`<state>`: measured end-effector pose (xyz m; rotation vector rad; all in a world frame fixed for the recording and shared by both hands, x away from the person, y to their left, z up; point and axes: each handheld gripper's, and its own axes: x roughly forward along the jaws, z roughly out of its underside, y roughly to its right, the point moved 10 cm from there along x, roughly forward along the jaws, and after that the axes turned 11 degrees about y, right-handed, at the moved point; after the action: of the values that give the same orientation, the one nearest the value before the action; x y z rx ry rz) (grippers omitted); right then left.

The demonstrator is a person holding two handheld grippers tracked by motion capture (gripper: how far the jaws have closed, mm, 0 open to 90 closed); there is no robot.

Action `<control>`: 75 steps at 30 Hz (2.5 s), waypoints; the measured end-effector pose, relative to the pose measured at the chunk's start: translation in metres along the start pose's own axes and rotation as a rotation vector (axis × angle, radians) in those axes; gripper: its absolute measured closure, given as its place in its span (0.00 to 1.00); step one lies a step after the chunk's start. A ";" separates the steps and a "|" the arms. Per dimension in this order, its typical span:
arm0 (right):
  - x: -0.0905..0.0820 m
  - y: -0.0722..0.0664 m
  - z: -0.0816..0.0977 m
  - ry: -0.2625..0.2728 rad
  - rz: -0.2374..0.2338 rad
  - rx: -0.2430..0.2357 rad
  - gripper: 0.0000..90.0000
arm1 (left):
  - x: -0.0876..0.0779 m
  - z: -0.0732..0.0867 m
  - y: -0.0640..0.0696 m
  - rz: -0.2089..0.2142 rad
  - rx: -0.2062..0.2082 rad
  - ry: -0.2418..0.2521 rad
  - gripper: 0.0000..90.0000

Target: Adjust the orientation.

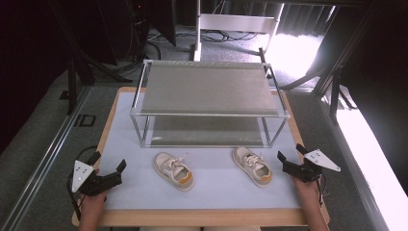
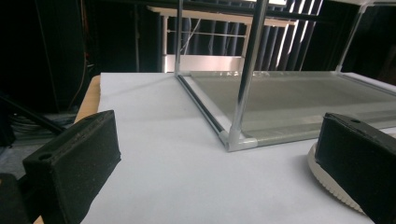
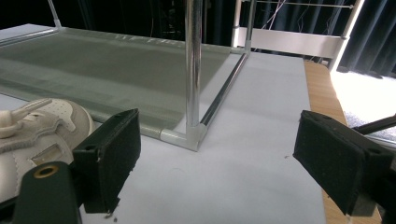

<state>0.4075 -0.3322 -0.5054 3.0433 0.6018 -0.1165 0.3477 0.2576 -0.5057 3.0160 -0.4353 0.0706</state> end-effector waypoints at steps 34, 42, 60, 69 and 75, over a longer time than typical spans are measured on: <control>-0.001 -0.001 -0.001 0.009 0.001 -0.008 0.16 | -0.022 0.021 0.017 0.383 0.166 -0.571 0.00; -0.001 -0.001 0.000 0.007 0.000 -0.010 0.16 | -0.037 0.013 0.015 0.425 0.339 -0.779 0.00; -0.001 -0.002 0.000 0.005 0.002 -0.018 0.16 | -0.049 0.020 0.016 0.421 0.485 -1.211 0.00; 0.000 -0.001 0.000 0.006 0.001 -0.016 0.16 | -0.047 0.017 0.028 0.451 0.448 -1.236 0.00; 0.000 -0.002 0.000 0.004 0.002 -0.015 0.16 | -0.040 0.009 0.044 0.487 0.452 -1.212 0.00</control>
<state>0.4065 -0.3309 -0.5052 3.0301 0.5972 -0.1050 0.2968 0.2263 -0.5132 2.8446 -1.3357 -1.8697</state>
